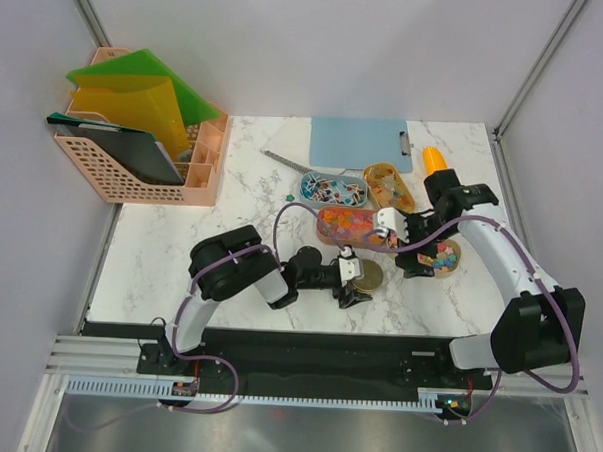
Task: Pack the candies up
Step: Screw the bottle lid onto the packing bottle.
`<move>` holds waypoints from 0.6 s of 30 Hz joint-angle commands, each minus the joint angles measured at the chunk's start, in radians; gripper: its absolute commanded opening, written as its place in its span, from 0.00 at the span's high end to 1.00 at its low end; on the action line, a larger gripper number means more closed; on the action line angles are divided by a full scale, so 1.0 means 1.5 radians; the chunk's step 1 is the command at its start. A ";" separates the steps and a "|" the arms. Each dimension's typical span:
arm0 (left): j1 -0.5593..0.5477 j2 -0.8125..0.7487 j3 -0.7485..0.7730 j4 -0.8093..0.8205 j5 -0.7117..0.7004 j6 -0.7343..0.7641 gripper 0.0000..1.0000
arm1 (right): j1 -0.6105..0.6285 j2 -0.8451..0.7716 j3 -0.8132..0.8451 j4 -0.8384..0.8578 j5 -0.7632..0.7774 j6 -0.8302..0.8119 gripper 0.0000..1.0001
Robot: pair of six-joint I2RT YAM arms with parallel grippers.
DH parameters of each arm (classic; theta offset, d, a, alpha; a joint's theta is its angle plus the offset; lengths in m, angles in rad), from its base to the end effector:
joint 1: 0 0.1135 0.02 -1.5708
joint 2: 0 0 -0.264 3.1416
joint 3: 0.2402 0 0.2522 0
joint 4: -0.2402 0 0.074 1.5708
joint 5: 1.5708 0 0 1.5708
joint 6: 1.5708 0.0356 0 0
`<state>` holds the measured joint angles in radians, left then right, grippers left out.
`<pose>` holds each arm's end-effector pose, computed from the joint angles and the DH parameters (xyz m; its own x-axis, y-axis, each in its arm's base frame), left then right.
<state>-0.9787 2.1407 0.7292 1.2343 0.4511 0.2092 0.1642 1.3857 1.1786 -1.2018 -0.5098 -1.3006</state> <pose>0.1908 -0.3115 0.0847 0.1086 0.1734 -0.9788 0.9852 0.1126 0.1293 0.2343 0.0564 0.2776 -0.0476 -0.8605 -0.5072 -0.9971 0.0710 -0.0268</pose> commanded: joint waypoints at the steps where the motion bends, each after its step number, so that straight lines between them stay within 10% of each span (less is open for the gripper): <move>1: 0.007 0.036 0.003 -0.108 -0.008 0.038 0.44 | 0.039 0.023 -0.018 -0.023 -0.057 -0.114 0.02; 18: 0.040 0.048 0.055 -0.202 0.073 0.002 0.80 | 0.113 0.128 -0.002 0.049 -0.079 -0.106 0.02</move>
<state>-0.9314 2.1506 0.8181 1.1114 0.5636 0.2108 0.3256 1.5654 1.1587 -1.1393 -0.5728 -1.4303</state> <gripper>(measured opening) 0.903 0.982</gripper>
